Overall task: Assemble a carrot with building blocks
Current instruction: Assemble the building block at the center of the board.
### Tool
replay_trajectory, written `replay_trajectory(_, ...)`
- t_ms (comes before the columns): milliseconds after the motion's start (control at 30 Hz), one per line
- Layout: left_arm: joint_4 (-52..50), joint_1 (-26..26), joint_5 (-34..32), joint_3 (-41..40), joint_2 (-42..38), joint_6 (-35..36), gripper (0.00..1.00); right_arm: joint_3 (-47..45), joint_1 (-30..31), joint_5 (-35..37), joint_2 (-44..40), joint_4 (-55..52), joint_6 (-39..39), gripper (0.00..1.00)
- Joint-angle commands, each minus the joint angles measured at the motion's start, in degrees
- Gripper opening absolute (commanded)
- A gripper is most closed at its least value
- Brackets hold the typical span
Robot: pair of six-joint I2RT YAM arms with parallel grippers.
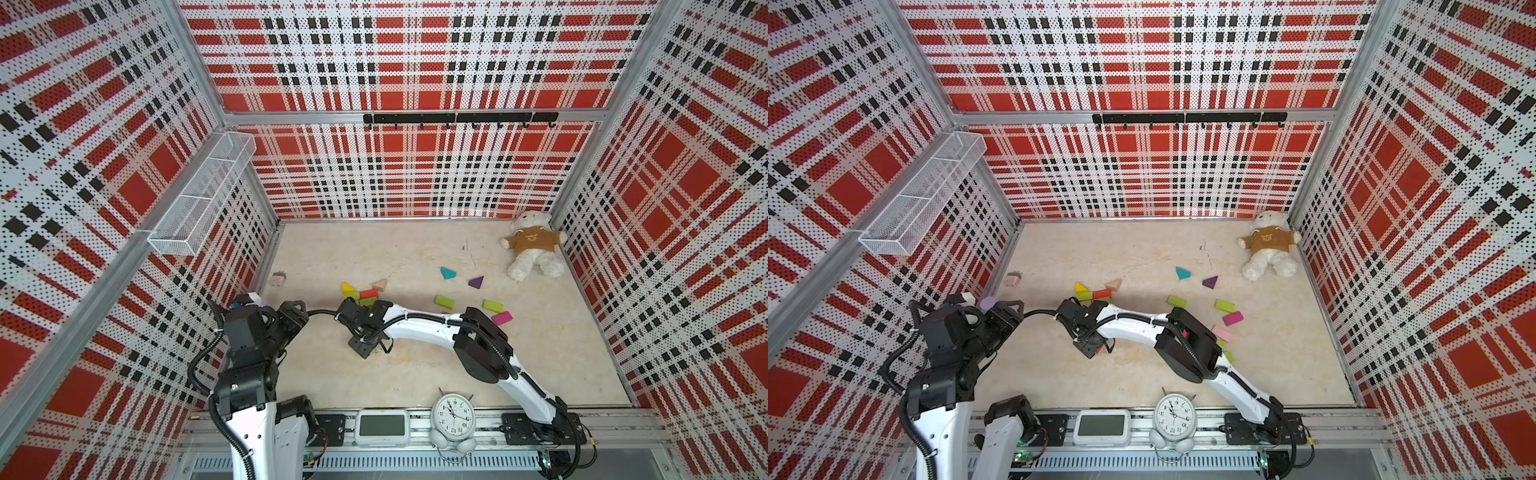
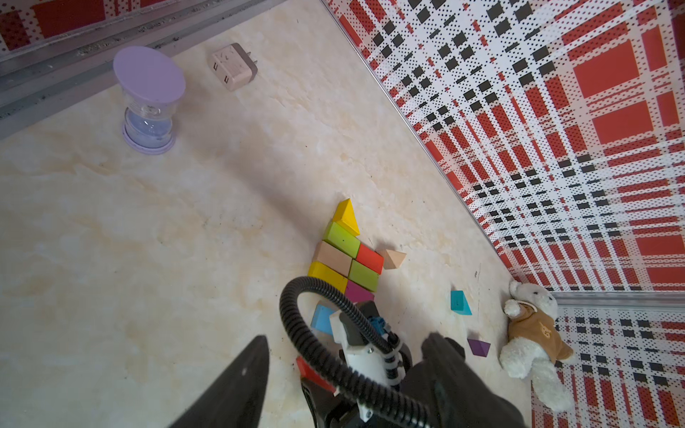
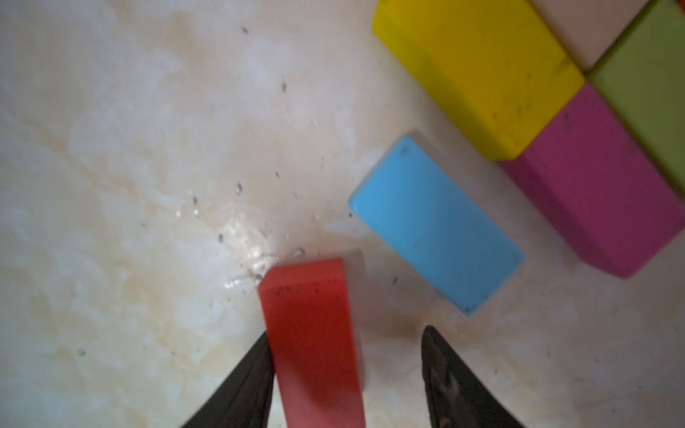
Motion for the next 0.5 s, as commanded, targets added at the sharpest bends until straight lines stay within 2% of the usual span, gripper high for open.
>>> replay_trajectory(0, 1.17, 0.37, 0.23, -0.71, -1.07, -0.29, 0.68, -3.24, 0.34, 0.27, -5.06, 1.36, 2.1, 0.64)
replay_trajectory(233, 1.07, 0.41, 0.9, -0.86, -1.87, -0.55, 0.68, -7.21, 0.48, 0.92, -6.42, 1.73, 4.7, 0.64)
replay_trajectory(467, 1.07, 0.4, 0.95, -0.98, -1.83, -0.69, 0.68, -6.97, -0.4, 1.98, -4.86, 2.25, 6.61, 0.63)
